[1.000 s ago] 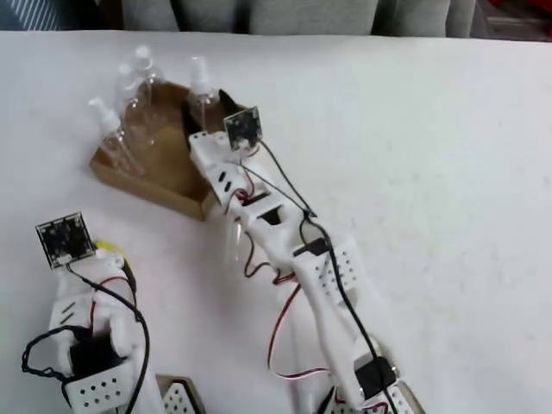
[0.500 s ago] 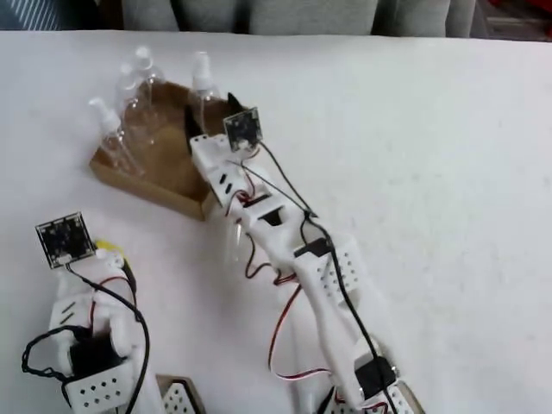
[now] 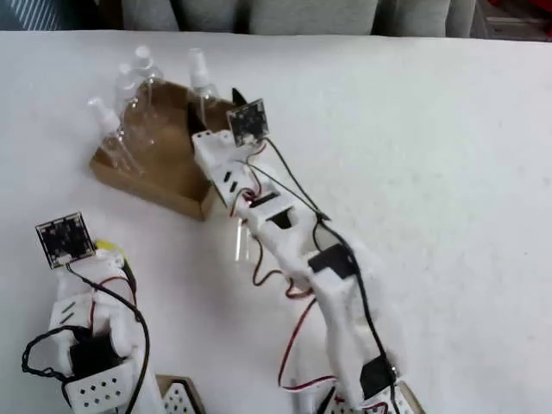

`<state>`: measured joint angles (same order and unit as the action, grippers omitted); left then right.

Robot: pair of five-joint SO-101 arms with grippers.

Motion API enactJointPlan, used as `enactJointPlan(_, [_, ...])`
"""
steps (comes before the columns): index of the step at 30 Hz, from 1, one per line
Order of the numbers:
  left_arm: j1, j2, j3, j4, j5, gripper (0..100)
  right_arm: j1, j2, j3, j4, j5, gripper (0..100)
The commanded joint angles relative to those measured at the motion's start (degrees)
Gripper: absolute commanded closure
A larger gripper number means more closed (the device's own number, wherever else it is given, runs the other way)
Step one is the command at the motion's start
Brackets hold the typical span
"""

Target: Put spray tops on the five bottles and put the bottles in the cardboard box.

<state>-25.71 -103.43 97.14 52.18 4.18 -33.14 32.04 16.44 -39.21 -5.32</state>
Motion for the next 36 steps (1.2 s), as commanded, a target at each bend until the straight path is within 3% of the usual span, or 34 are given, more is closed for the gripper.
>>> enactJointPlan(1, [-0.3,0.0,-0.1,-0.2,-0.7,98,0.1,-11.6,7.2,0.3,0.9,73.8])
enactJointPlan(4, [-0.3,0.0,-0.1,-0.2,-0.7,98,0.7,-21.1,17.4,0.3,0.9,77.2])
enactJointPlan(11, [-0.1,0.0,-0.1,-0.2,-0.7,98,1.2,-43.6,39.6,0.3,0.8,97.2])
enactJointPlan(20, [-0.1,0.0,-0.1,-0.2,-0.7,97,2.0,-67.2,62.4,4.0,2.2,98.2])
enactJointPlan(23, [-0.1,0.0,-0.1,-0.2,-0.7,97,4.4,-75.6,64.8,18.3,6.9,98.2])
enactJointPlan(28, [-0.1,0.0,-0.1,-0.2,-0.7,97,8.2,-91.6,60.9,54.1,7.6,98.1])
enactJointPlan(32, [-0.1,0.0,-0.1,-0.1,-0.7,97,7.3,-102.3,52.8,82.9,7.5,98.1])
enactJointPlan(36, [-0.1,0.0,-0.1,0.0,-0.7,97,7.8,-107.9,49.7,94.8,7.7,98.1])
